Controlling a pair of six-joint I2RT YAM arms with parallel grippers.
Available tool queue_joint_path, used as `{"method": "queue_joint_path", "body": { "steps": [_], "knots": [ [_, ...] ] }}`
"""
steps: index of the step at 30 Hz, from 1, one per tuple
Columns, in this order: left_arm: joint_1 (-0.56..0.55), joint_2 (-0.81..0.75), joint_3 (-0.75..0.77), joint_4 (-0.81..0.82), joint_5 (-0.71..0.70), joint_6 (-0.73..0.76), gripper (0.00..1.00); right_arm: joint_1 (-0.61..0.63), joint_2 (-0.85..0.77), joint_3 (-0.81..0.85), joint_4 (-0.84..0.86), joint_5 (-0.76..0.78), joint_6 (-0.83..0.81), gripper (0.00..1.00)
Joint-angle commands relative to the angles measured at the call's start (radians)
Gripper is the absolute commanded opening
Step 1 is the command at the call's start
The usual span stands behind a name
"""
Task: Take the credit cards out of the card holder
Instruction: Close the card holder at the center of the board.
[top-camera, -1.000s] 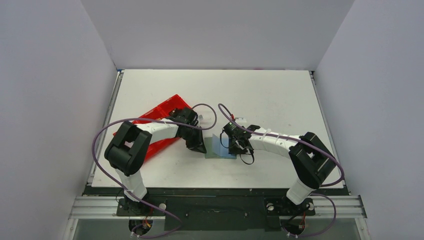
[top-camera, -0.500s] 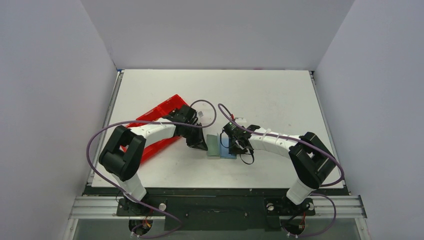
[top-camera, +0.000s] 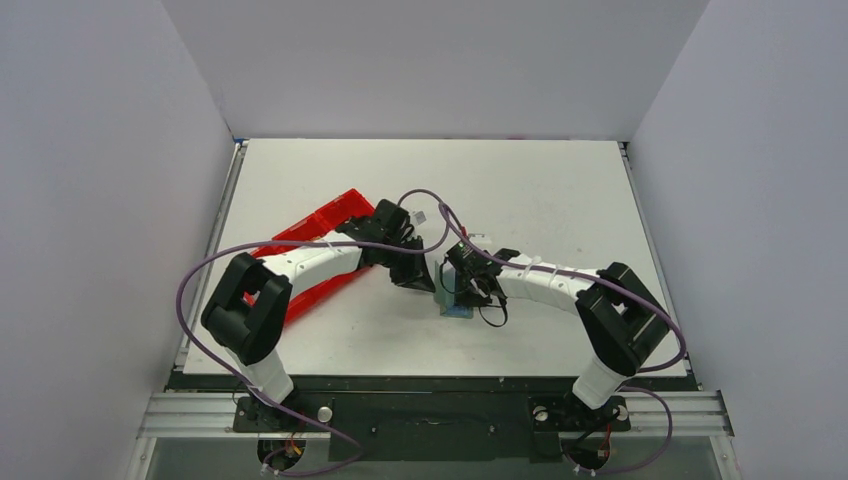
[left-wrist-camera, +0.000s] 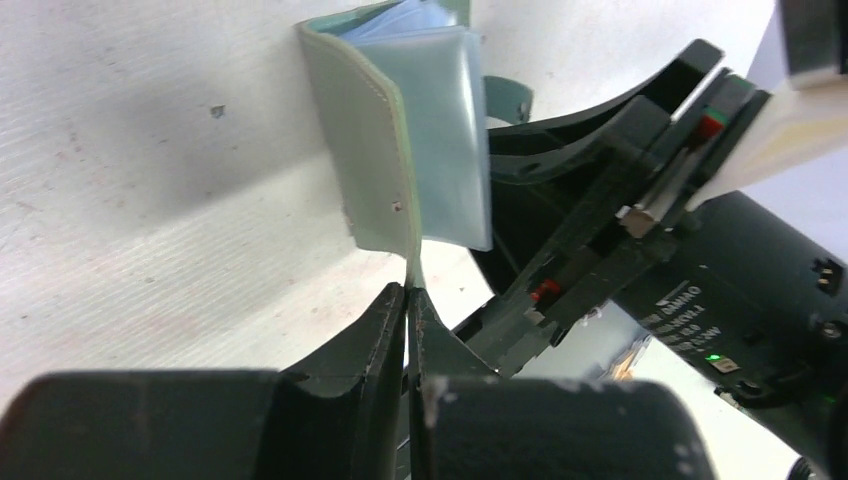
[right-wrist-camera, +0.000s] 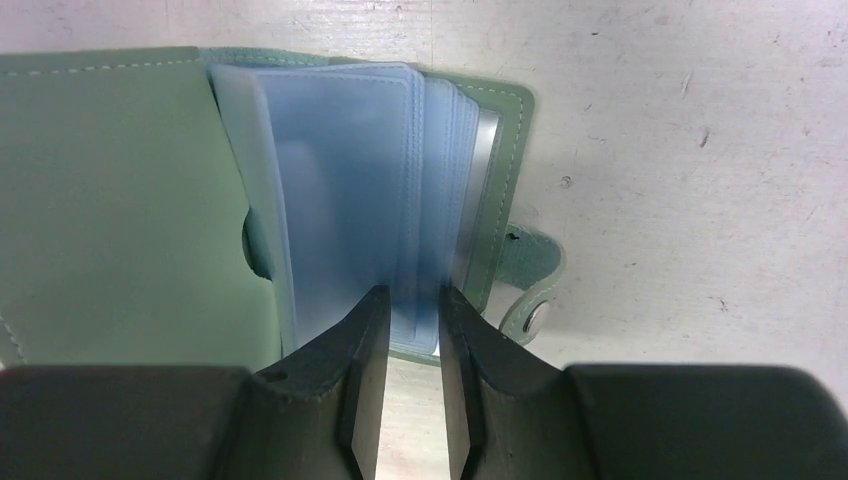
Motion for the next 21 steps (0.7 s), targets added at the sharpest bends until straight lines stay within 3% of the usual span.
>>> {"method": "queue_joint_path", "body": {
  "steps": [1, 16, 21],
  "knots": [
    [-0.025, 0.023, 0.067, 0.047, -0.001, -0.010, 0.03, -0.012, -0.009, -0.039, 0.082, -0.023, 0.032, 0.21],
    [-0.057, 0.084, 0.157, 0.031, -0.027, -0.019, 0.25, -0.068, -0.216, -0.048, 0.030, 0.005, 0.048, 0.21],
    [-0.073, 0.106, 0.178, 0.046, -0.023, -0.022, 0.38, -0.081, -0.269, -0.041, -0.007, 0.025, 0.048, 0.21]
  ]
}}
